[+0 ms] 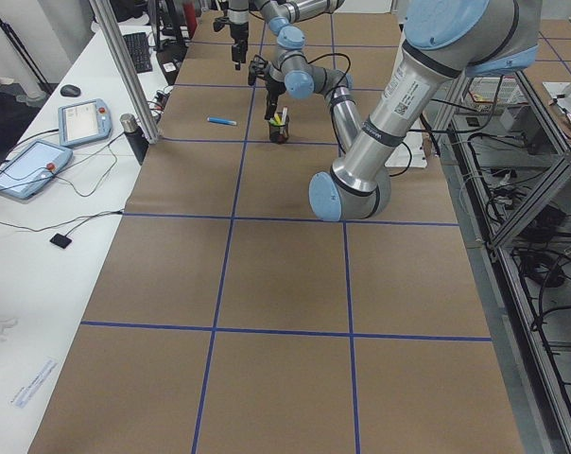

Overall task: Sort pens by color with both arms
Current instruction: 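Swing the left gripper over the pen cup while the right arm withdraws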

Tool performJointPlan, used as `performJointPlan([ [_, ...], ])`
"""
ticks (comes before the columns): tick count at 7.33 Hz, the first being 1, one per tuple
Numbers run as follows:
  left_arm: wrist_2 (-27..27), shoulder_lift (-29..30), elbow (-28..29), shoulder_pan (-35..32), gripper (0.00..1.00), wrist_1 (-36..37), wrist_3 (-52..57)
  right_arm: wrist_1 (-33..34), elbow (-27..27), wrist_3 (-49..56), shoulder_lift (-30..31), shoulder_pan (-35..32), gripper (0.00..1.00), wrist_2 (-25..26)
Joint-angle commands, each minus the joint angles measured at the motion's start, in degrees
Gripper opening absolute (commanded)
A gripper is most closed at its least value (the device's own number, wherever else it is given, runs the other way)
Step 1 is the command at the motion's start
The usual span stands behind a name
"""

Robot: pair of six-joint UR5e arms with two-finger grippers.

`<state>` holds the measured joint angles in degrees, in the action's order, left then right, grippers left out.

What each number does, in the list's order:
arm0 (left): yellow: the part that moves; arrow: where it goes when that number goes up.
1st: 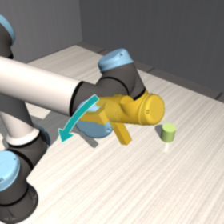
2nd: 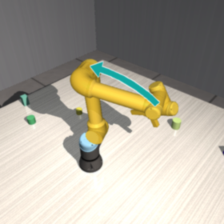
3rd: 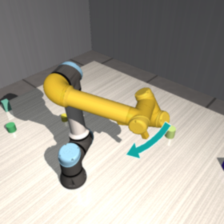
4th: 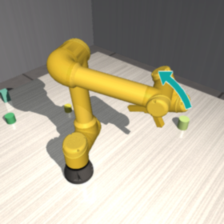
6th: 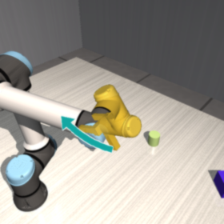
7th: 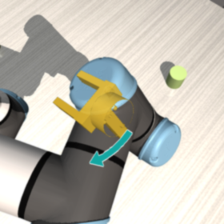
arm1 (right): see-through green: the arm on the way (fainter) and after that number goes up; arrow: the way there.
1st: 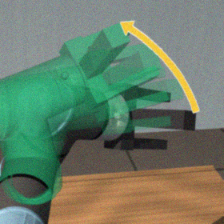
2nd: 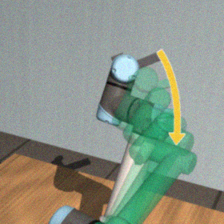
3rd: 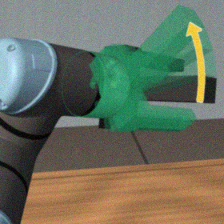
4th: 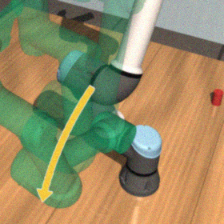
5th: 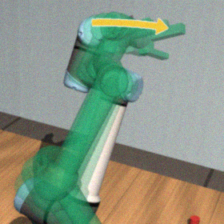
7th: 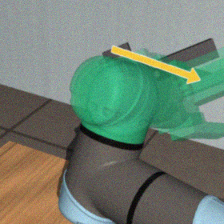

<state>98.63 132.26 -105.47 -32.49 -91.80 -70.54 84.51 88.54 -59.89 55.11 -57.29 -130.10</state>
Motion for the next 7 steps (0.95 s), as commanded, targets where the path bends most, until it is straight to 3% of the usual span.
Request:
performJointPlan([
  [1, -6.2, 3.7, 1.7, 4.2, 0.99, 0.5, 0.1, 0.6, 0.0, -0.2, 0.4, -0.3, 0.84, -1.3],
  [3, -11.9, 7.6, 6.0, 7.5, 0.98, 0.4, 2.7, 0.5, -0.1, -0.1, 0.3, -0.4, 0.86, -1.3],
  [5, -13.1, 7.9, 7.8, 8.8, 0.9, 0.1, 12.8, 0.5, -0.2, -0.4, 0.0, -0.3, 0.86, -1.2],
  [7, -13.1, 8.5, 9.8, 9.3, 0.9, 1.0, 20.8, 0.5, -0.2, -0.9, -0.3, -0.3, 0.87, -1.2],
])
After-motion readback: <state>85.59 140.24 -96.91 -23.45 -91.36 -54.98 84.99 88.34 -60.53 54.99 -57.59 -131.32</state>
